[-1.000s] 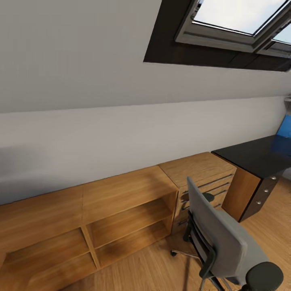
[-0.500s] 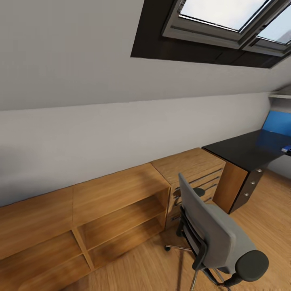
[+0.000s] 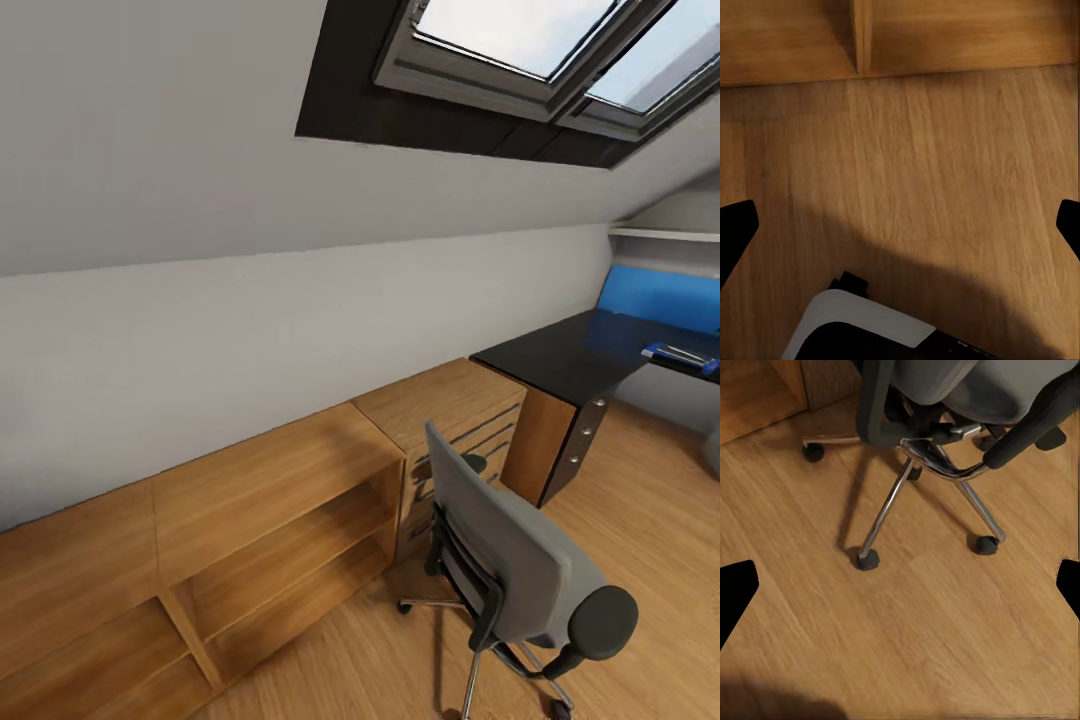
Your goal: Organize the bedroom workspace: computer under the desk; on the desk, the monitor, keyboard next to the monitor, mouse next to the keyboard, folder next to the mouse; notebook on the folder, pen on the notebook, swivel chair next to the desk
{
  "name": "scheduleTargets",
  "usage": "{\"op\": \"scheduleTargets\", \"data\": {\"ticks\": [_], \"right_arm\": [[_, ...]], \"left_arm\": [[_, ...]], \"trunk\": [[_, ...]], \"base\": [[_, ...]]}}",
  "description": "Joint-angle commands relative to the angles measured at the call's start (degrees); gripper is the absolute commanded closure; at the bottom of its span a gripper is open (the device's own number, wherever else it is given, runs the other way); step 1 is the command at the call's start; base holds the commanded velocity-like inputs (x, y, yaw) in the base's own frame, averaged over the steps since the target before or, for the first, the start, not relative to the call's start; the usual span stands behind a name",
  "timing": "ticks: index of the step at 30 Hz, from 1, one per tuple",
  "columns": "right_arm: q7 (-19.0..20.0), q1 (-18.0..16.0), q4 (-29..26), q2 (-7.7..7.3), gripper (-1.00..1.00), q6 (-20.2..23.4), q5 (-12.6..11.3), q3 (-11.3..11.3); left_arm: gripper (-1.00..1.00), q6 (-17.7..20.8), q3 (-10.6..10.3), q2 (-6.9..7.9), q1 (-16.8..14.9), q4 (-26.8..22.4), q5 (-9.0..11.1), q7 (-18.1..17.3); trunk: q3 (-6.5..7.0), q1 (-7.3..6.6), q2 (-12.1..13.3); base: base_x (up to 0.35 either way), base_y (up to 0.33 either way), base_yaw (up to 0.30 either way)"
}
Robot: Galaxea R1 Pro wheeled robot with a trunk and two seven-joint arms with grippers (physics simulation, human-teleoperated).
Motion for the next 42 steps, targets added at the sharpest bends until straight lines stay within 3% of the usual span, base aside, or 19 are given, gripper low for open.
{"op": "scheduleTargets", "data": {"ticks": [1,23,42], "right_arm": [[-0.5,-0.1,0.1,0.02,-1.0,-0.1,0.0,0.5],[-0.5,-0.1,0.1,0.06,-1.0,-0.1,0.0,0.5],[-0.5,-0.1,0.1,0.07,-1.0,-0.1,0.0,0.6]], "left_arm": [[-1.0,-0.2,-0.4,0.05,0.0,0.0,0.6,0.0],[-1.0,-0.2,-0.4,0.05,0.0,0.0,0.6,0.0],[-1.0,-0.2,-0.4,0.05,0.0,0.0,0.6,0.0]], "trunk": [[-0.08,0.02,-0.1],[0.5,0.02,-0.1],[1.12,0.02,-0.1]], "base": [[0.018,0.069,-0.265],[0.01,0.005,-0.266],[0.18,-0.138,-0.257]]}}
